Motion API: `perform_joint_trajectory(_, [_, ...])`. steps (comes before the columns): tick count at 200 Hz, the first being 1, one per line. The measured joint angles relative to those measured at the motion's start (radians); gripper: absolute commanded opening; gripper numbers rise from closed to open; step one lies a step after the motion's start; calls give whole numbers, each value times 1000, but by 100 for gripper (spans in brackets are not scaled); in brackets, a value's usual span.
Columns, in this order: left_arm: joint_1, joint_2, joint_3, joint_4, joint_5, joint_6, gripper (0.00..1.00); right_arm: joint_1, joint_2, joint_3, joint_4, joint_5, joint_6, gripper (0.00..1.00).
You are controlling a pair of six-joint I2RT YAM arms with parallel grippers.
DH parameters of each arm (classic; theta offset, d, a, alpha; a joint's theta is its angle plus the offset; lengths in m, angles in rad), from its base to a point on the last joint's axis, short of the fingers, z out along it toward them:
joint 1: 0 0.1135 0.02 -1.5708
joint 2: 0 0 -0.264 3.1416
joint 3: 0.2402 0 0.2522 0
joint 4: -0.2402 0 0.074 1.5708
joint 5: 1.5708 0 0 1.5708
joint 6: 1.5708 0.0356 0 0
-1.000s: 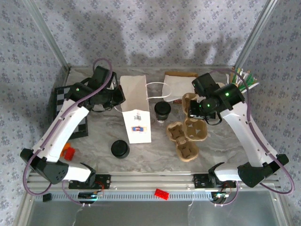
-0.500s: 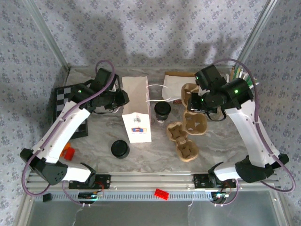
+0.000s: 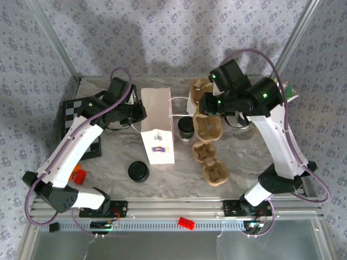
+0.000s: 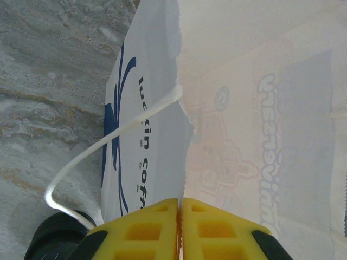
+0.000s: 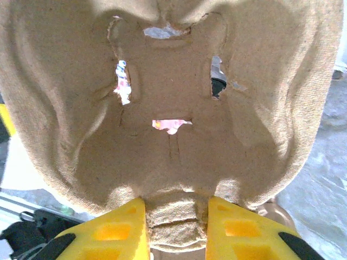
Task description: Pack the takeout coffee
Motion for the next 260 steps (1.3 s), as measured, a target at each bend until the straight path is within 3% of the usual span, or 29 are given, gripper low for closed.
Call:
perform_joint_trajectory(61, [-2, -37, -35, 31, 2, -42, 0, 47, 67, 87, 92, -34, 47, 23])
perform_joint_trajectory(173, [-51, -39, -47, 67, -2, -94, 0, 100, 217, 164, 269, -100, 145, 21])
perform_joint_trajectory(260, [-55, -77, -66, 90, -14, -113, 0, 147, 304, 186, 272, 3, 166, 20])
